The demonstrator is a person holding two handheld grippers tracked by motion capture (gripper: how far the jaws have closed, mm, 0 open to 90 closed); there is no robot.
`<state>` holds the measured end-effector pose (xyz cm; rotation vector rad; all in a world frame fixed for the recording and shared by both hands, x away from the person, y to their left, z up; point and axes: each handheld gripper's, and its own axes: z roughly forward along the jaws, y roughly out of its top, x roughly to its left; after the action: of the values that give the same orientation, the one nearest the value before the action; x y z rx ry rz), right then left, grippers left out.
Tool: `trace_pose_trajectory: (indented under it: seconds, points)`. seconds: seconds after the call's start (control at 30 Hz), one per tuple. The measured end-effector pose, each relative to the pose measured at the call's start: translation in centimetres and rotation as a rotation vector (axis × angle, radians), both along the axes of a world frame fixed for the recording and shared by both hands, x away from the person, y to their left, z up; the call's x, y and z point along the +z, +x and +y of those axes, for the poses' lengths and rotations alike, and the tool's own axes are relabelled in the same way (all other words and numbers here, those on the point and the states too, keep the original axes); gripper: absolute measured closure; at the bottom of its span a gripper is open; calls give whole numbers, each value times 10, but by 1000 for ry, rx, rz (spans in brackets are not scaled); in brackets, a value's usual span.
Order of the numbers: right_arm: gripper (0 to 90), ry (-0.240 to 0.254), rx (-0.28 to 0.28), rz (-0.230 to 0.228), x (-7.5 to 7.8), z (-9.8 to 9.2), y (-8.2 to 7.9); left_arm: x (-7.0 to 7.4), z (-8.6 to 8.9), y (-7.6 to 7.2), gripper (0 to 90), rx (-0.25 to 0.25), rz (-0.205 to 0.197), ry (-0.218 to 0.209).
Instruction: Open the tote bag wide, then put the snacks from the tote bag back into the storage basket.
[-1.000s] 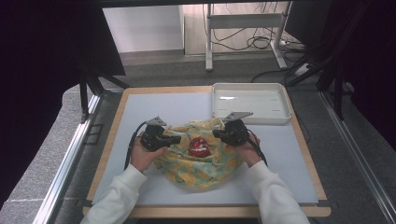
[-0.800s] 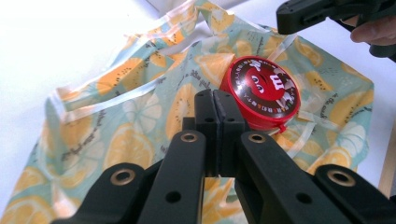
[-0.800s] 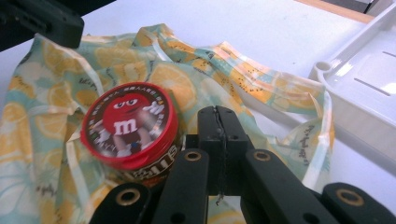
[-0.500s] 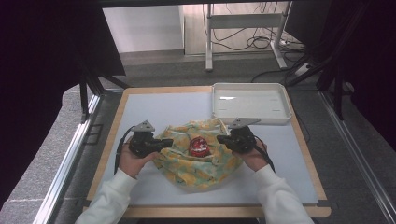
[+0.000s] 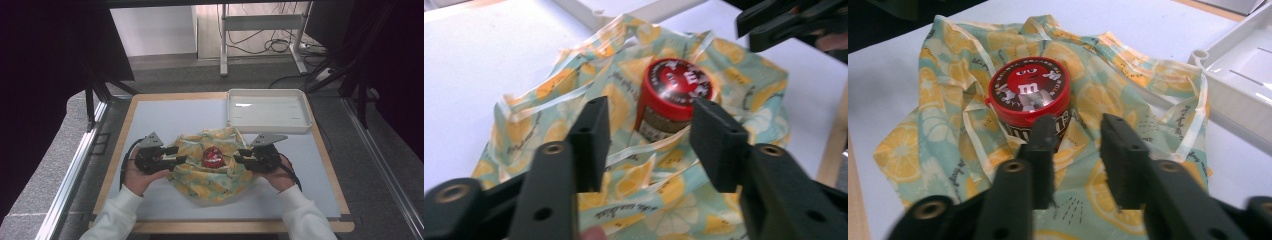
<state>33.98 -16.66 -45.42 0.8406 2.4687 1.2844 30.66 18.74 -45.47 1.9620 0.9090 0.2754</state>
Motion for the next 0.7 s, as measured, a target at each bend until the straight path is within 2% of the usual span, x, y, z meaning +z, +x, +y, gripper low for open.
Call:
trace_pose_trajectory:
  seconds: [0.1, 0.2, 0.4, 0.7]
  points:
    - [558, 11, 3, -8, 2, -3, -3, -2, -1, 3, 416, 4, 0, 8]
    - [499, 21, -5, -21, 5, -6, -4, -2, -3, 4, 374, 12, -4, 35]
    - [382, 18, -25, -27, 6, -7, -2, -6, -3, 4, 348, 13, 5, 50]
    - [329, 2, -2, -23, 7, 8, 4, -7, 1, 3, 327, 28, 10, 51]
